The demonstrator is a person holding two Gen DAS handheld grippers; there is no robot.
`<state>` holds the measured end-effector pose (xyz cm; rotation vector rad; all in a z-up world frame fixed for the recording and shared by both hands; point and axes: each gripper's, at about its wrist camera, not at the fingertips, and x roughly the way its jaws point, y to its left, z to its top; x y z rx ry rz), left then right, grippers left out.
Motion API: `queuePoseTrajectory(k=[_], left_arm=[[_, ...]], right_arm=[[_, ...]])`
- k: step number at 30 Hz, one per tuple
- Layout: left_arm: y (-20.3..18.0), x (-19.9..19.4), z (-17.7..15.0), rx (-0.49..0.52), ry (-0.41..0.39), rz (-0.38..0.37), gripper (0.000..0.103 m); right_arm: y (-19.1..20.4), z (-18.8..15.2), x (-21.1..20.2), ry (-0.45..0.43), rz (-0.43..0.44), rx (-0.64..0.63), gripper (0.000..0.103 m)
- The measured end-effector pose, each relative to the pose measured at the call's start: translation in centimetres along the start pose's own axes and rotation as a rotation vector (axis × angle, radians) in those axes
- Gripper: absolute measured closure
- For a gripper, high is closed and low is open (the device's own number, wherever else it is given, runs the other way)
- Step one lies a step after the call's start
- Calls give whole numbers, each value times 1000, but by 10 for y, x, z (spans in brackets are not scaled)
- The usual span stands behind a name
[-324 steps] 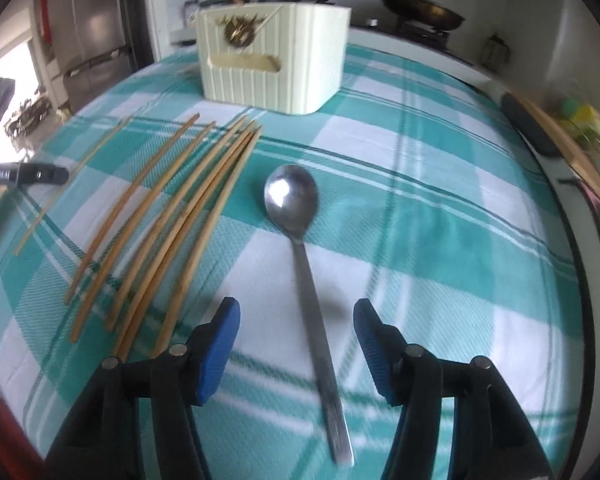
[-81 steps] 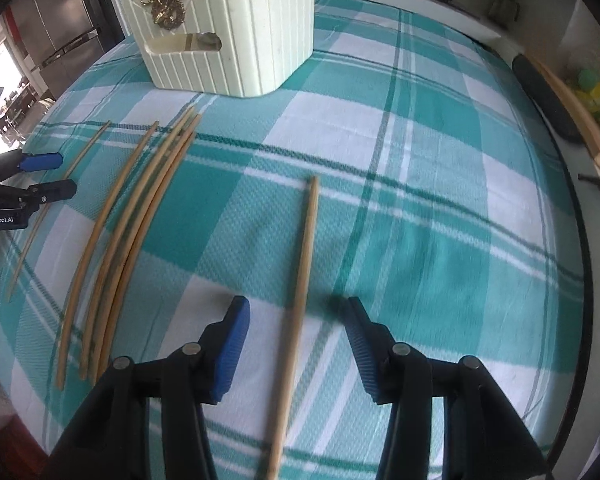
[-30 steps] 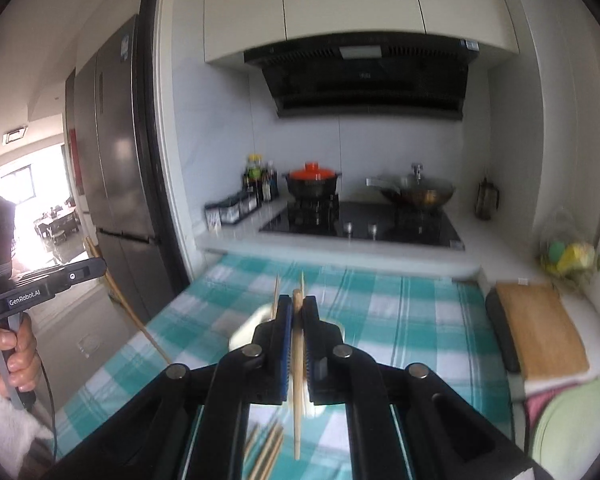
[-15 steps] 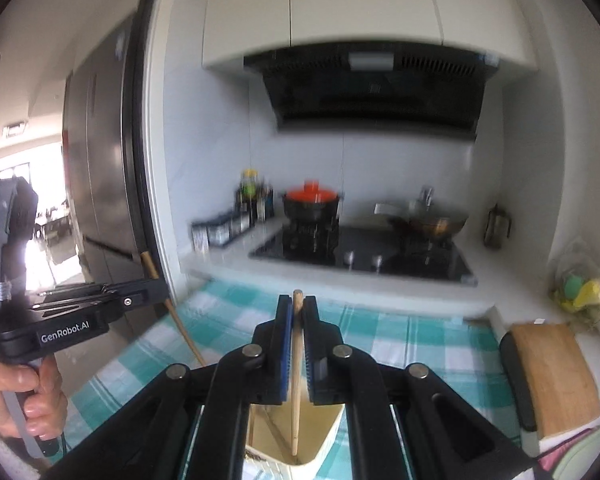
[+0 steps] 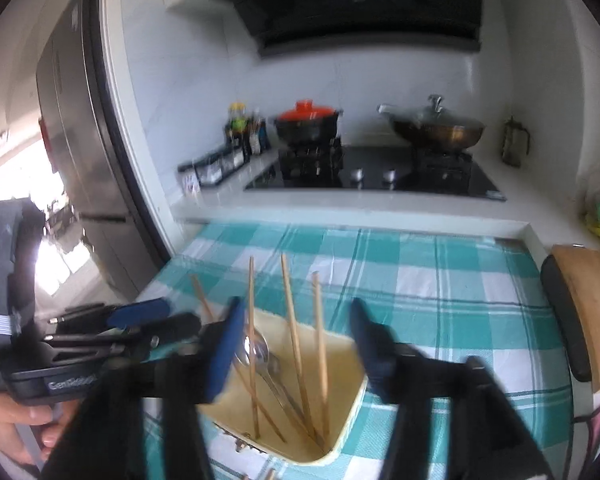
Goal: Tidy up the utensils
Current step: 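Move both open grippers back over the remaining chopsticks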
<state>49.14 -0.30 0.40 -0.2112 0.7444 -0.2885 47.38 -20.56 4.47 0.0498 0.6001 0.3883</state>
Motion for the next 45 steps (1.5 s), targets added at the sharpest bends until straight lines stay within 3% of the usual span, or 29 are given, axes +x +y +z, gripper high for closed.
queuePoseTrajectory(k=[5, 10, 15, 20, 23, 28, 36, 45], left_arm=[[1, -41, -28, 126, 49, 48, 9], [7, -61, -99, 232, 187, 87, 8], [22, -58, -197, 162, 294, 118, 8], [20, -50, -255, 65, 250, 141, 8], [15, -41, -268, 53, 186, 196, 8], [16, -23, -275, 48, 158, 227, 8], [11, -12, -281, 115, 191, 277, 1], [12, -9, -280, 107, 195, 272, 0]], right_arm=[[0, -12, -44, -14, -20, -44, 43], [-6, -61, -75, 85, -52, -92, 43], [-13, -147, -99, 225, -70, -106, 43], [-12, -233, -111, 290, -101, -112, 43], [-11, -282, -106, 301, -159, -109, 43], [-13, -319, -98, 287, -202, -37, 43], [-14, -321, -99, 279, -252, -9, 43], [-15, -322, -96, 278, -252, 0, 43]])
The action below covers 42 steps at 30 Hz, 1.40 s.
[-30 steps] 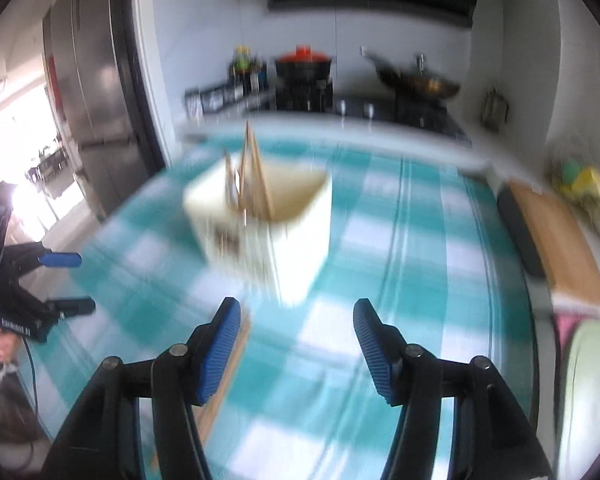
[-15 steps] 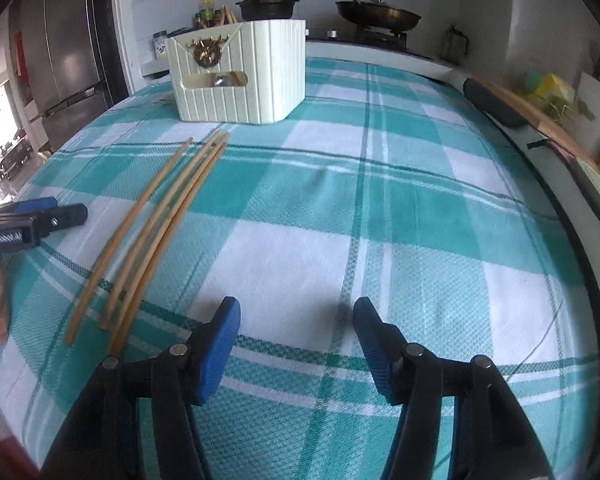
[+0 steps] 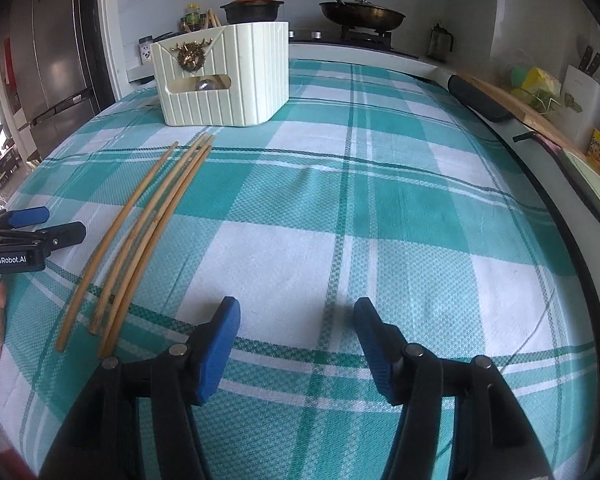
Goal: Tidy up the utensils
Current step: 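Move both open grippers back over the remaining chopsticks, then lower the open right gripper toward the loose chopsticks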
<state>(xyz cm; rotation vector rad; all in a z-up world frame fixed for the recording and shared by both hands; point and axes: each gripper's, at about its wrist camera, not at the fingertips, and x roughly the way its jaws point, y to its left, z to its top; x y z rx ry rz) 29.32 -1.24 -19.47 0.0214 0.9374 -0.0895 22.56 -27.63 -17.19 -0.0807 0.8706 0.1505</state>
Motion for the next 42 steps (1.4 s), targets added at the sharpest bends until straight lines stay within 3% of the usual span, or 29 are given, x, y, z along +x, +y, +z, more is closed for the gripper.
queuePoseTrajectory(k=[5, 8, 14, 17, 26, 29, 42], left_arm=[[0, 0, 0, 0, 0, 0, 0], [0, 0, 0, 0, 0, 0, 0], [-1, 1, 1, -2, 1, -2, 0], [-1, 1, 1, -2, 1, -2, 0], [0, 1, 1, -1, 1, -2, 0], [0, 1, 1, -1, 1, -3, 0], [0, 1, 1, -1, 1, -2, 0]], right_arm=[[-1, 4, 0, 7, -16, 57, 43], [5, 16, 2, -4, 58, 130, 43], [52, 38, 13, 13, 125, -1, 47], [71, 42, 25, 53, 89, -84, 60], [72, 43, 27, 59, 106, -90, 60], [83, 39, 28, 53, 66, -147, 59], [87, 35, 25, 19, 37, -160, 60]])
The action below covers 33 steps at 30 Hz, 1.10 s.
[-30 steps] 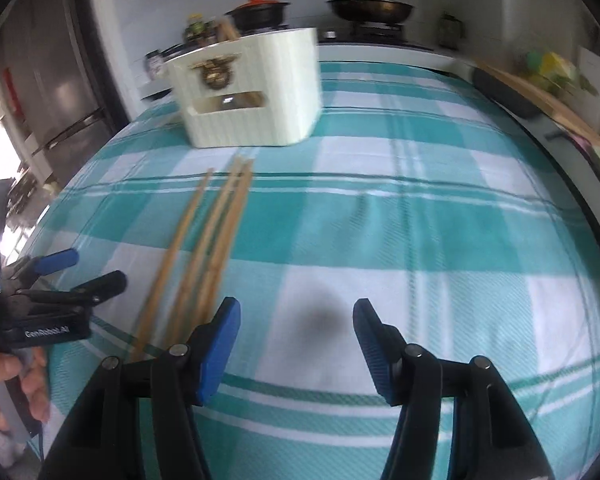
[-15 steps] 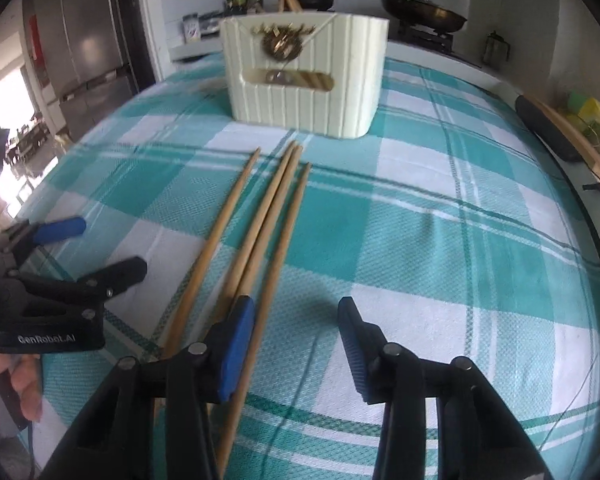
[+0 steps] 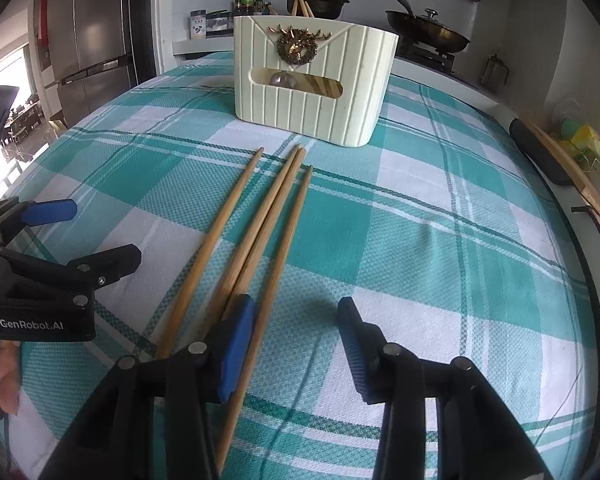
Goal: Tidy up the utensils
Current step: 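Lower the open right gripper toward the loose chopsticks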
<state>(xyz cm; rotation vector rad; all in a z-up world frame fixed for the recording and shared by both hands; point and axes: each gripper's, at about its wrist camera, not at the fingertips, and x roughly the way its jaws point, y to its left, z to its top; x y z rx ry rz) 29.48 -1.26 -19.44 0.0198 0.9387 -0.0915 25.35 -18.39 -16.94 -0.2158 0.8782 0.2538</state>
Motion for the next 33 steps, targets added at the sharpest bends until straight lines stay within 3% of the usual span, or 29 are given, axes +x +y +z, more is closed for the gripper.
queuePoseTrajectory(k=[23, 25, 27, 33], left_arm=[[-1, 0, 0, 0, 1, 0, 0], [0, 0, 0, 0, 1, 0, 0], [0, 0, 0, 0, 1, 0, 0], [3, -2, 0, -16, -6, -23, 0]], right_arm=[[-2, -1, -2, -7, -1, 7, 60], [-8, -1, -1, -2, 2, 37, 61], [-20, -3, -2, 3, -3, 75, 67], [-55, -15, -6, 6, -49, 140, 67]])
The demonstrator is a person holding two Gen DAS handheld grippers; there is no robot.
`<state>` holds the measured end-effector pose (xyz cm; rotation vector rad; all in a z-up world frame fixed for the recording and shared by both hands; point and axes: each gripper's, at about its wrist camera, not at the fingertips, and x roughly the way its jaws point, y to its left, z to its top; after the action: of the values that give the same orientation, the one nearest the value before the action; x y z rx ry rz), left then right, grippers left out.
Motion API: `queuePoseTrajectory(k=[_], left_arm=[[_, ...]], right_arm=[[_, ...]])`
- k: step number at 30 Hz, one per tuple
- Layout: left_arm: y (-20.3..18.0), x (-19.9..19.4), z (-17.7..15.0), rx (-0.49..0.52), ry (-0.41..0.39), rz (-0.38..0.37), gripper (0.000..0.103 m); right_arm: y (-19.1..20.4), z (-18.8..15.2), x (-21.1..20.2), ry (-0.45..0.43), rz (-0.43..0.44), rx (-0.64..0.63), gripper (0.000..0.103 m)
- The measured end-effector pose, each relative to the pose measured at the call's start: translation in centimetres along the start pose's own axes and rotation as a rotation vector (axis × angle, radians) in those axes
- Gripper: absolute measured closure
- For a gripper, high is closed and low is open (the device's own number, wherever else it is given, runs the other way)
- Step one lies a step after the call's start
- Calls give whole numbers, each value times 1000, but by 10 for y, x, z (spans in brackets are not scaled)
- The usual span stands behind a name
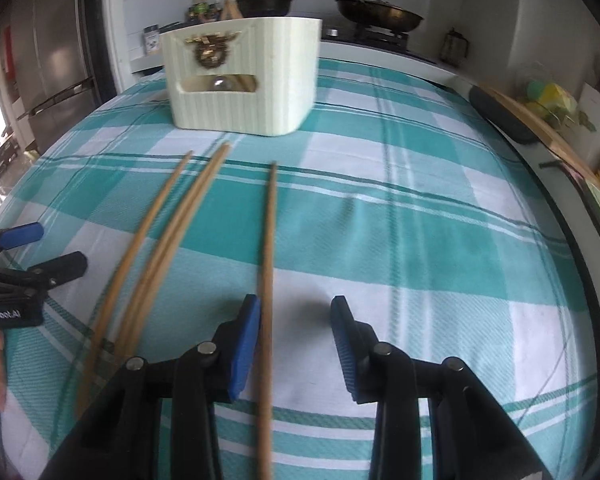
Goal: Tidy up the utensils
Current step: 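Lower the open right gripper toward the loose chopsticks, then grasp a chopstick with the left gripper while the right gripper grasps another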
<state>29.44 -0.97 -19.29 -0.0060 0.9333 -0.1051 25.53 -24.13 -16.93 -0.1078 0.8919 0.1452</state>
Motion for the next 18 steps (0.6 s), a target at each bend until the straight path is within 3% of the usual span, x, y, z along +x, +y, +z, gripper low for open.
queuePoseTrajectory(k=[5, 7, 12, 18], left_arm=[[11, -12, 8, -153, -15, -159, 1], [5, -14, 15, -182, -4, -180, 1], [-25, -2, 31, -139, 27, -162, 1], [-56, 19, 33, -56, 51, -42, 1]], right_arm=[[-7, -3, -1, -5, -6, 17, 67], [-4, -3, -1, -6, -17, 8, 67], [-7, -4, -1, -7, -7, 16, 67], [-7, -5, 0, -8, -11, 12, 67]])
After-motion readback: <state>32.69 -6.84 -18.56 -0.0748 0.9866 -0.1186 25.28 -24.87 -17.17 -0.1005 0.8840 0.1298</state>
